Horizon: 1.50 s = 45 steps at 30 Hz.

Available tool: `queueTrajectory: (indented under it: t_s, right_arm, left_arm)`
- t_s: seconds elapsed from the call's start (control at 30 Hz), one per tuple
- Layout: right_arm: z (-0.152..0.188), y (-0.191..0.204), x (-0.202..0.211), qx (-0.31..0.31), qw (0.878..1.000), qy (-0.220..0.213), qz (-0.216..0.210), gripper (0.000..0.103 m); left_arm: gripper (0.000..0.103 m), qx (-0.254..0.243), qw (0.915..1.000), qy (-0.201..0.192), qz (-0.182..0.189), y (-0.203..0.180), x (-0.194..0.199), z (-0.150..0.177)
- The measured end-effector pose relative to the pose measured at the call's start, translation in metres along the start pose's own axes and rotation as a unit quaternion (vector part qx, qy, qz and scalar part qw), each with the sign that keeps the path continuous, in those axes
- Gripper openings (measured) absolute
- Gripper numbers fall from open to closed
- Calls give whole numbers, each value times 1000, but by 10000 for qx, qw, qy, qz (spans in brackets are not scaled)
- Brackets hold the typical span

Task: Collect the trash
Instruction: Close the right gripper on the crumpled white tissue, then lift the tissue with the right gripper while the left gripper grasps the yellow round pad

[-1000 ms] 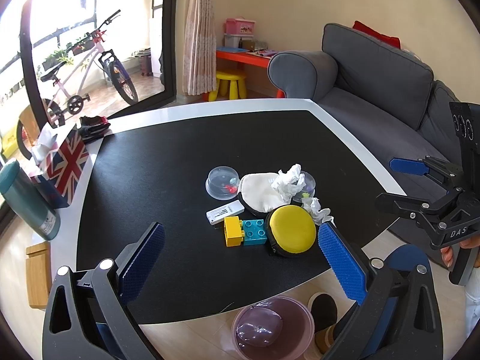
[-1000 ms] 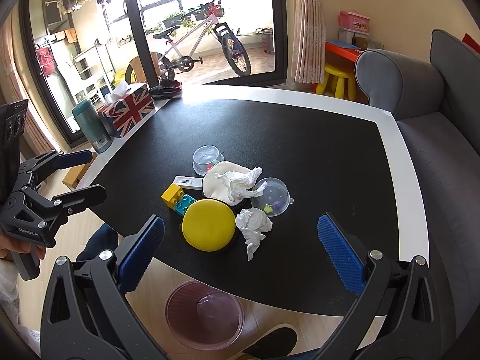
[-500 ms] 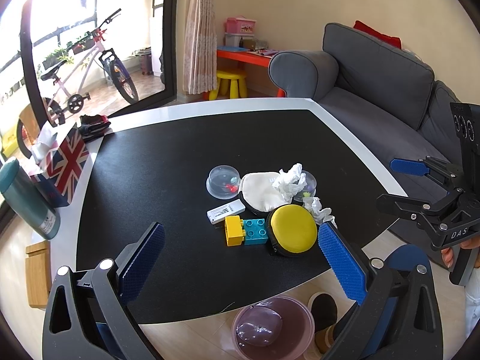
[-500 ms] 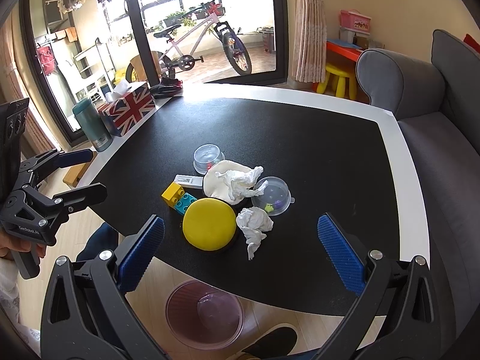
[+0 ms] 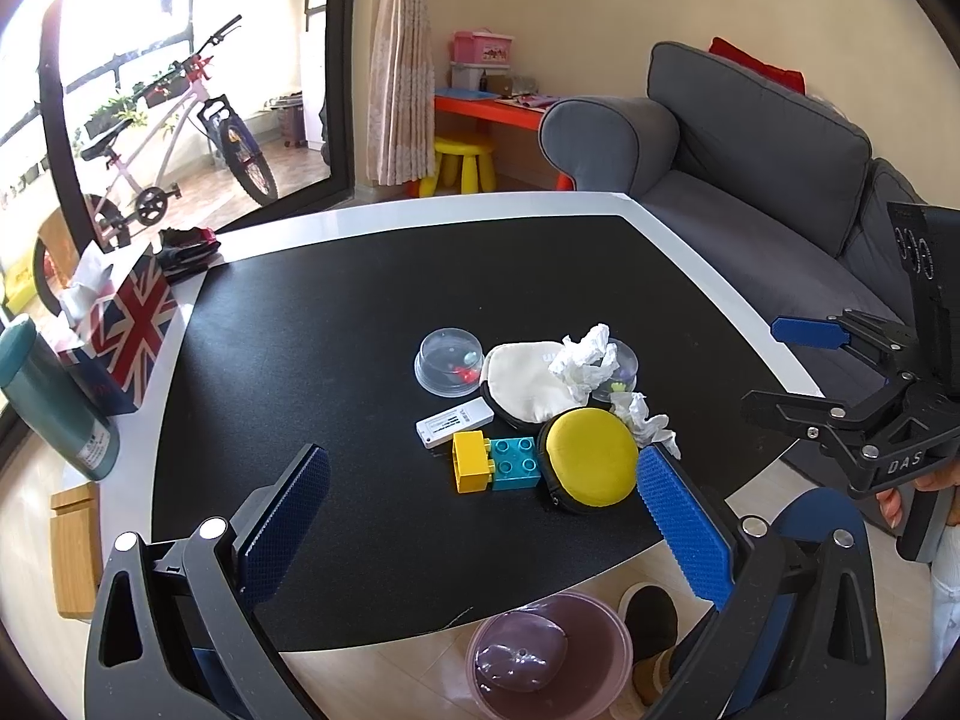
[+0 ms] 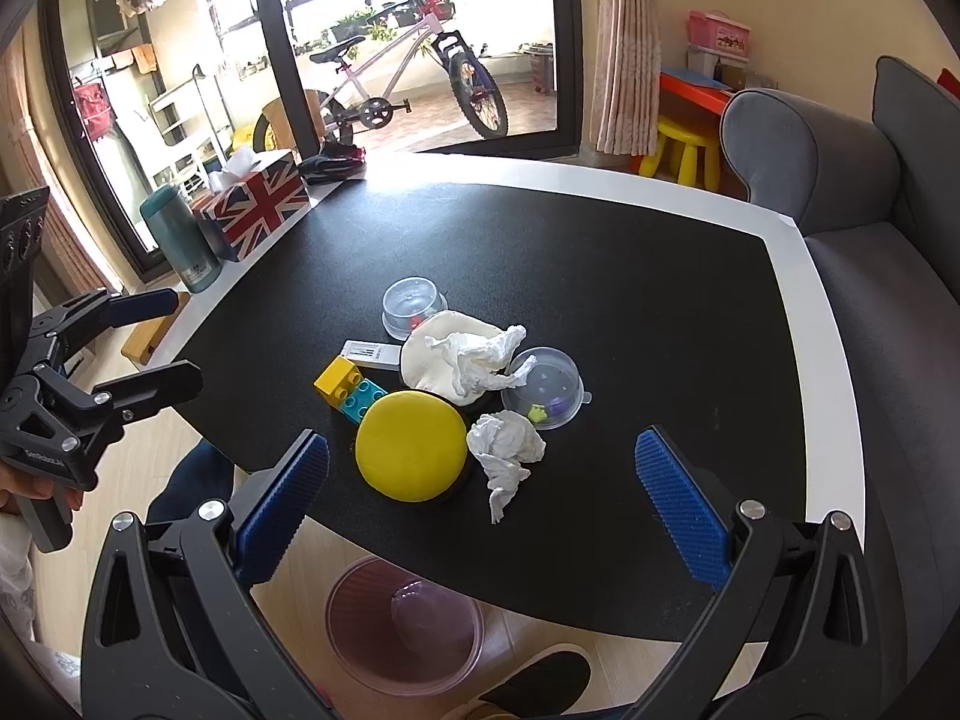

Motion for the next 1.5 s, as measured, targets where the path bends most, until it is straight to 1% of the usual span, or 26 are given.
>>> queueTrajectory:
  t_s: [0.1, 0.23, 0.33, 0.47, 0.57, 0.63, 0.67, 0.7, 0.73, 0.77, 0.83, 0.87, 0.9, 0.93, 0.97, 1.0, 1.07, 1.2, 1.3, 1.5]
  right_arm:
    - [2, -2, -14, 103, 9997, 204, -47, 100]
    - [9, -7, -37, 189, 9982, 577, 11, 100]
    - [14, -16, -53, 174, 9963, 830, -122, 100]
    - [22, -16, -72, 514, 9916, 1174, -185, 100]
    - [26, -15, -82, 689, 9889, 1287, -272, 100]
    - [27, -14, -87, 756, 9882, 1287, -339, 100]
    - [27, -14, -89, 776, 9881, 1275, -369, 98]
    - [28, -14, -92, 785, 9881, 1257, -413, 87]
    - [28, -14, -94, 790, 9876, 1276, -453, 78]
    - [29, -15, -98, 780, 9865, 1360, -478, 67]
    - [31, -15, -103, 735, 9856, 1413, -569, 64]
    - [31, -16, -103, 703, 9860, 1378, -627, 60]
    - [31, -15, -104, 681, 9860, 1358, -688, 51]
    - [31, -16, -104, 668, 9858, 1356, -733, 45]
    - [32, -15, -105, 687, 9856, 1371, -717, 36]
    - [32, -15, -105, 719, 9851, 1397, -706, 29]
    - [33, -13, -105, 705, 9845, 1398, -787, 18]
    - [31, -14, -102, 651, 9866, 1300, -741, 11]
    - [28, -16, -96, 567, 9887, 1207, -689, 8]
    - [21, -23, -75, 275, 9941, 898, -543, 7]
  left_arm:
    - [98, 6, 10000, 16, -6, 0, -1, 1]
    - [98, 6, 10000, 48, -11, -1, -3, 2]
    - [98, 11, 10000, 67, -21, -1, -4, 2]
    - [98, 30, 9999, 94, -30, -1, -7, 2]
    - [98, 33, 9999, 101, -33, -1, -8, 2]
    - [98, 47, 9999, 121, -31, -1, -9, 2]
    - [98, 52, 9999, 134, -31, -1, -9, 3]
    - [98, 56, 9999, 145, -36, -1, -10, 2]
    - [98, 56, 9999, 157, -39, -2, -11, 3]
    - [98, 56, 9998, 168, -44, -2, -11, 3]
    - [98, 59, 9998, 176, -47, -1, -12, 3]
    - [98, 63, 9998, 180, -52, -1, -12, 3]
    - [98, 69, 9998, 180, -54, -1, -13, 3]
    - [98, 77, 9998, 184, -59, 0, -13, 4]
    - [98, 86, 9998, 193, -63, 0, -14, 4]
    - [98, 98, 9997, 208, -64, 1, -14, 4]
    - [98, 113, 9997, 226, -57, 0, -16, 4]
    - [98, 97, 9997, 236, -58, 0, -18, 5]
    - [98, 96, 9996, 246, -54, 0, -18, 5]
    - [98, 91, 9995, 280, -59, -2, -22, 6]
Point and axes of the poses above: each gripper's, at about its wrist camera, not at the fingertips, and x roughly against the way its jaws point, y to its left, z to its underside, the point moved 2 cm from there along -x, roughly the way its jaws point, and after that the axes turned 14 degrees about x, right-handed, at the moved point
